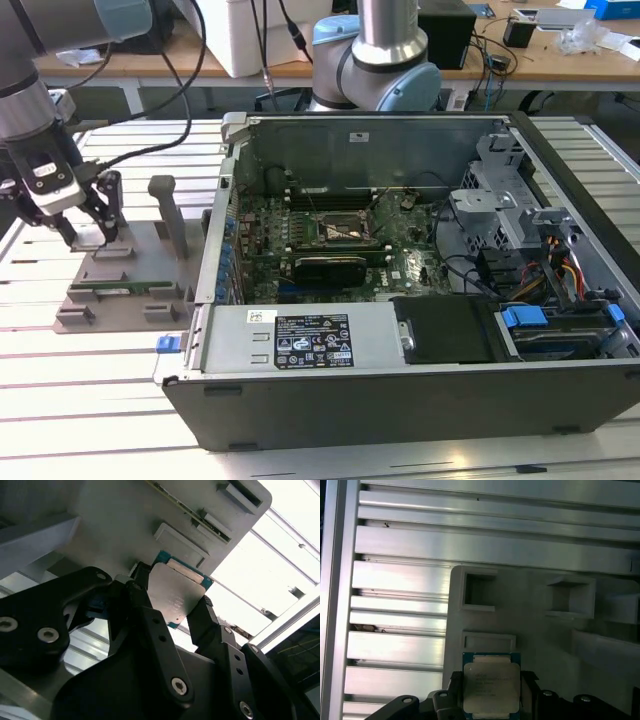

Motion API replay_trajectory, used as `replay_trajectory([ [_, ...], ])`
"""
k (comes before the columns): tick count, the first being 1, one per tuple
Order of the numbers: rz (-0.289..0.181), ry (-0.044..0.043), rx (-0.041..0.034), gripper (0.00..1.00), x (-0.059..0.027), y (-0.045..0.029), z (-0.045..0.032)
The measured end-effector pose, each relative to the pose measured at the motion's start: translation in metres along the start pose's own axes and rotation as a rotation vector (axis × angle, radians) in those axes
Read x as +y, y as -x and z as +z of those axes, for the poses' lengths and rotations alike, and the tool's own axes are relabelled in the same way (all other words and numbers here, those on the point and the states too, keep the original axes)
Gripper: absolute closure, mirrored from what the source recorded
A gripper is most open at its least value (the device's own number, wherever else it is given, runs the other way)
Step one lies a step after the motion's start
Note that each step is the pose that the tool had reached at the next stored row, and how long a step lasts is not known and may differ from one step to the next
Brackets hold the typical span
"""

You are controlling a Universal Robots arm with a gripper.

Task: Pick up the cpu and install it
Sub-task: 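Pick up the cpu and move it towards the insertion slot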

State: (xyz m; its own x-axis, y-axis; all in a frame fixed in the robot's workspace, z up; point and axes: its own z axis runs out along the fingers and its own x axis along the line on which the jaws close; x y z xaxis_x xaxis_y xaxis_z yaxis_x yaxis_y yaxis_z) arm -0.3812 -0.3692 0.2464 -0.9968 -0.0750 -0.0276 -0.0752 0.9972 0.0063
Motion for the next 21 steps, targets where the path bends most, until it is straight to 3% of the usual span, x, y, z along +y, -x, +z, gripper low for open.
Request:
replay_trajectory([
  [2, 0.000, -0.0001, 0.0001, 0.45, 0.0001, 0.0002, -0.0083],
  [10, 0.000, 0.0000, 0.0000, 0.45, 0.0002, 0.0007, -0.0253],
  [21, 0.000, -0.0001, 0.0001, 0.45, 0.0003, 0.0012, -0.0439],
])
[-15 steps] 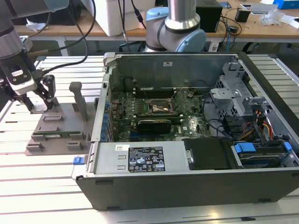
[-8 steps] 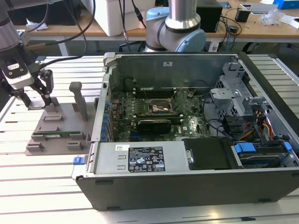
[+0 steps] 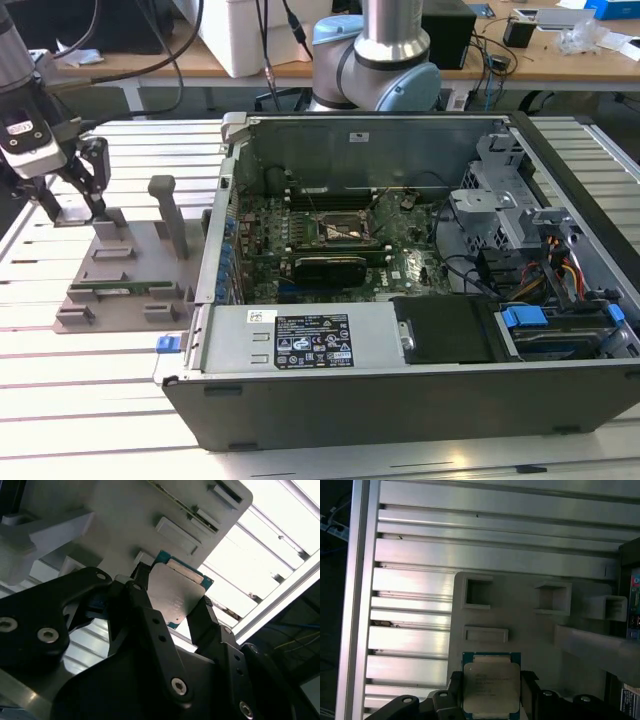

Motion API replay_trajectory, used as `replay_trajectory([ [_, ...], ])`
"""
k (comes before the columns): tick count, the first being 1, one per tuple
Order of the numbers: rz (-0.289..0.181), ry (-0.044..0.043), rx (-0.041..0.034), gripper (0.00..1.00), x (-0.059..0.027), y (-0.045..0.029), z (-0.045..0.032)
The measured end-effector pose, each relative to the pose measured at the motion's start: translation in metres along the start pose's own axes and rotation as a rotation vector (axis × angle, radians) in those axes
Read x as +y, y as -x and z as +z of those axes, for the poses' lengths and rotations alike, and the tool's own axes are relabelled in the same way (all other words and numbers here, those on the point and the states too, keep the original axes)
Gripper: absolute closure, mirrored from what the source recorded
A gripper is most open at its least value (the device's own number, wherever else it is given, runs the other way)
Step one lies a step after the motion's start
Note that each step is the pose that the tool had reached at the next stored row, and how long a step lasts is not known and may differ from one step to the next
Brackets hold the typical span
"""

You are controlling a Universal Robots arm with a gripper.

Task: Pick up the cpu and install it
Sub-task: 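Pick up the cpu and move it towards the insertion slot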

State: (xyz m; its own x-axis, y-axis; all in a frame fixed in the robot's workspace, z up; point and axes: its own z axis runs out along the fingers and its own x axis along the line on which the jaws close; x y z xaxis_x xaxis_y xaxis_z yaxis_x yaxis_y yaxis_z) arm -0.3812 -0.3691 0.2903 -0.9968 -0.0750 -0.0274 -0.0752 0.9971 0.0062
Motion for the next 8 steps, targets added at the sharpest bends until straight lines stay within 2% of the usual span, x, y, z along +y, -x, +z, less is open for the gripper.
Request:
replay_trajectory([
  [8, 0.000, 0.0000, 0.0000, 0.45, 0.0000, 0.0002, -0.0051],
])
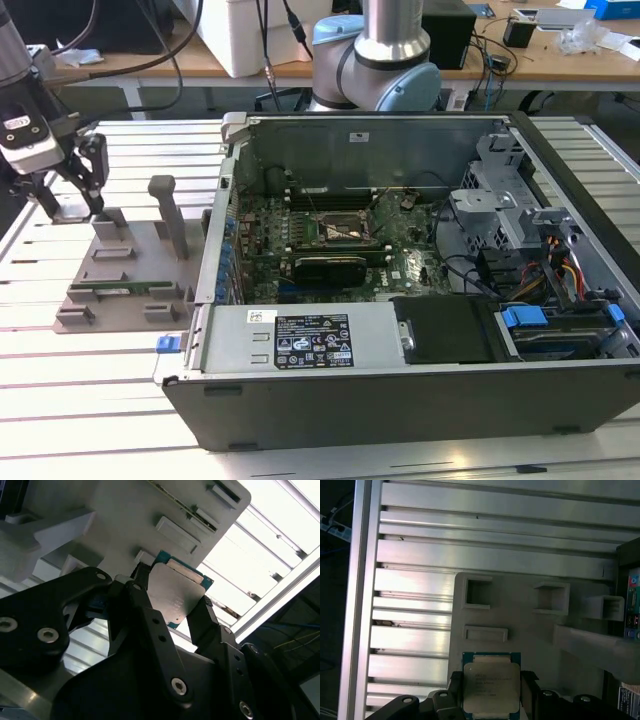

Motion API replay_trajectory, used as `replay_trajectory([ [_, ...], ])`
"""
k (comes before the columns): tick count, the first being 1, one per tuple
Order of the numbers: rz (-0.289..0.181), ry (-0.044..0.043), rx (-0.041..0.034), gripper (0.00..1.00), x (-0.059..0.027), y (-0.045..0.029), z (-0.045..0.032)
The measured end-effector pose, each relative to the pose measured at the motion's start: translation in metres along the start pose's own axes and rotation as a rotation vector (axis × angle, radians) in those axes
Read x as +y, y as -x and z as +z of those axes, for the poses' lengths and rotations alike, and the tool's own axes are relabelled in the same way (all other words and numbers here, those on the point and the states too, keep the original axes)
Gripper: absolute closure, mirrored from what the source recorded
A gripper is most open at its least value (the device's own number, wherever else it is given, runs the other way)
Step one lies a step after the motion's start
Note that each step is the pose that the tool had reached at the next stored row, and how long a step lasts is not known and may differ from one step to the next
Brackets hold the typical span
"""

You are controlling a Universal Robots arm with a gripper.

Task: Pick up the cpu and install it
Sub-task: 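Pick up the cpu and move it towards the insertion slot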

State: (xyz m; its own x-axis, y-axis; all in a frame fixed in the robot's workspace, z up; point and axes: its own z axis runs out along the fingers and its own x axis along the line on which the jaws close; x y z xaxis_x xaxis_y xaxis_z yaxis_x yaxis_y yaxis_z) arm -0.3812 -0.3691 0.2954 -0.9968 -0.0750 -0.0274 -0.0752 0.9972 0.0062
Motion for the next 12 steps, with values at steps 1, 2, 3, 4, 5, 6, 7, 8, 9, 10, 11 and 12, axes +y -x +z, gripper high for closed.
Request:
replay_trajectory([
  [1, 0.000, 0.0001, -0.0001, 0.45, 0.0000, 0.0000, -0.0005],
  [2, 0.000, 0.0001, 0.0000, 0.45, 0.0000, 0.0000, -0.0012],
  [3, 0.000, 0.0000, 0.0000, 0.45, 0.0000, 0.0000, -0.0020],
  [4, 0.000, 0.0001, -0.0001, 0.45, 0.0000, 0.0001, -0.0034],
  [5, 0.000, 0.0000, -0.0002, 0.45, 0.0000, 0.0001, -0.0048],
  [6, 0.000, 0.0001, -0.0001, 0.45, 0.0001, 0.0002, -0.0074],
  [7, 0.000, 0.0001, 0.0000, 0.45, 0.0001, 0.0003, -0.0107],
  [8, 0.000, 0.0001, -0.0001, 0.45, 0.0001, 0.0003, -0.0126],
  [9, 0.000, 0.0000, -0.0001, 0.45, 0.0001, 0.0004, -0.0155],
  [10, 0.000, 0.0001, -0.0001, 0.45, 0.0002, 0.0005, -0.0201],
  [11, 0.000, 0.0001, -0.0001, 0.45, 0.0002, 0.0007, -0.0244],
  [12, 0.000, 0.0000, -0.0001, 0.45, 0.0002, 0.0008, -0.0285],
])
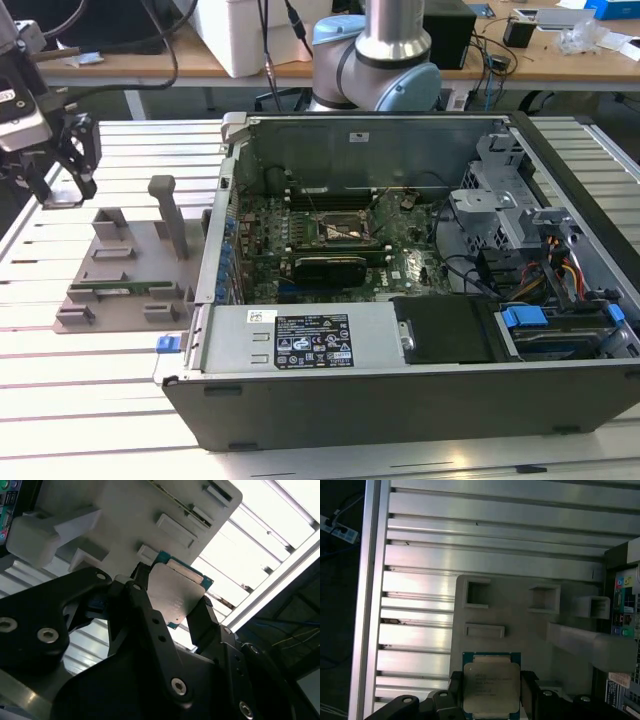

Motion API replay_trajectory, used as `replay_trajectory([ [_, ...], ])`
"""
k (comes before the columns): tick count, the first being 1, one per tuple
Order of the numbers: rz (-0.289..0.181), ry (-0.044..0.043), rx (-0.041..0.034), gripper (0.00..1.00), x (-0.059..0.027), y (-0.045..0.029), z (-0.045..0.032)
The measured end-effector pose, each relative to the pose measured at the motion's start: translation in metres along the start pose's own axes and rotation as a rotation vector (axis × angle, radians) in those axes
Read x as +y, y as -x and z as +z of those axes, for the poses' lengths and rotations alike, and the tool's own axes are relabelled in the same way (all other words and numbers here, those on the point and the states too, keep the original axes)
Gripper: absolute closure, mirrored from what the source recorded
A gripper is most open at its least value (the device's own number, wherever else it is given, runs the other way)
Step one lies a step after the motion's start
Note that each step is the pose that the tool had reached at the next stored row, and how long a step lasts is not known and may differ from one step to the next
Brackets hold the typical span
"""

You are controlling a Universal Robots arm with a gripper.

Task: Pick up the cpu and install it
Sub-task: 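Pick up the cpu and move it towards the insertion slot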

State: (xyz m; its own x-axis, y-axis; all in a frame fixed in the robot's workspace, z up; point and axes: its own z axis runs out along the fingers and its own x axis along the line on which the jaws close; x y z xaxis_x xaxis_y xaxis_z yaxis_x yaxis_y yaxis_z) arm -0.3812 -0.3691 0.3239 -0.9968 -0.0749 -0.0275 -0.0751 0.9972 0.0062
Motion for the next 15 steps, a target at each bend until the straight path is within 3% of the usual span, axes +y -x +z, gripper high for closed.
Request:
replay_trajectory([
  [15, 0.000, 0.0000, 0.0000, 0.45, 0.0002, 0.0009, -0.0310],
])
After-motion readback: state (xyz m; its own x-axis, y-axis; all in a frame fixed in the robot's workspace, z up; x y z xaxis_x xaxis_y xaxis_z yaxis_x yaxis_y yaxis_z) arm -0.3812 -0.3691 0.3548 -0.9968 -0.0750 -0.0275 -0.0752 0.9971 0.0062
